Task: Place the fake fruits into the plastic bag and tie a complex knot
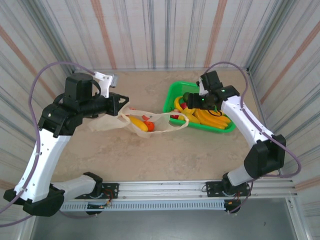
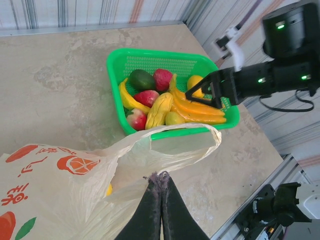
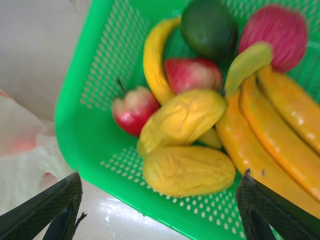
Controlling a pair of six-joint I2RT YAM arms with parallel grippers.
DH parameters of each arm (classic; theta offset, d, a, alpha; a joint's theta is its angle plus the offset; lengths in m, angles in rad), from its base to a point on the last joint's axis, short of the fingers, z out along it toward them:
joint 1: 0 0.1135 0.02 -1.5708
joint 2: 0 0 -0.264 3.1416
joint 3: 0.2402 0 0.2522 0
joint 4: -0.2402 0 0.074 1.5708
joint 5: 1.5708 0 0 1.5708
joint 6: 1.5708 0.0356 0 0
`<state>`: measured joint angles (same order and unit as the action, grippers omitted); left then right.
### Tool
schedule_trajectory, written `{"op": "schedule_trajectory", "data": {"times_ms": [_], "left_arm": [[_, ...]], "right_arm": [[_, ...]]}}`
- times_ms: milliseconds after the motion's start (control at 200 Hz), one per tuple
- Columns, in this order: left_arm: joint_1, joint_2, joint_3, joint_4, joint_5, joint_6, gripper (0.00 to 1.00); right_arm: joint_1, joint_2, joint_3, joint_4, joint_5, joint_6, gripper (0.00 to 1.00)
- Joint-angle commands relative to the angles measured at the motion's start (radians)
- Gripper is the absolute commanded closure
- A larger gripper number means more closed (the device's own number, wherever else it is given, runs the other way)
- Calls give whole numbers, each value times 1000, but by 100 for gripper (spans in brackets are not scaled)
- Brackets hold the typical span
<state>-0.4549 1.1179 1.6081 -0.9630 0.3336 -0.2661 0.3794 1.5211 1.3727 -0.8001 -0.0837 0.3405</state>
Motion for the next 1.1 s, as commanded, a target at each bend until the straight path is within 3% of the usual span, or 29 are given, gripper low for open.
{"op": "schedule_trajectory", "data": {"times_ms": [0, 281, 596, 691, 832, 947, 1097], "left_arm": [[-16, -22, 16, -15, -18, 16, 100], [-21, -36, 8, -7, -19, 22, 100], [-21, -53, -17, 1, -26, 30, 100], [-21, -53, -16, 1, -28, 31, 100], [-21, -53, -16, 0, -33, 33, 100], [-20, -53, -16, -2, -36, 34, 100], [-21, -53, -11, -2, -42, 37, 100]], "right_arm": [[50, 79, 30, -82, 72, 31, 16], [91, 242, 70, -72, 146, 31, 12], [92, 302, 38, -62, 185, 6, 23], [93, 285, 17, -59, 191, 3, 31], [75, 217, -11, -47, 179, 1, 52], [41, 156, -32, -48, 146, 5, 55], [-7, 79, -56, -57, 118, -2, 67]]}}
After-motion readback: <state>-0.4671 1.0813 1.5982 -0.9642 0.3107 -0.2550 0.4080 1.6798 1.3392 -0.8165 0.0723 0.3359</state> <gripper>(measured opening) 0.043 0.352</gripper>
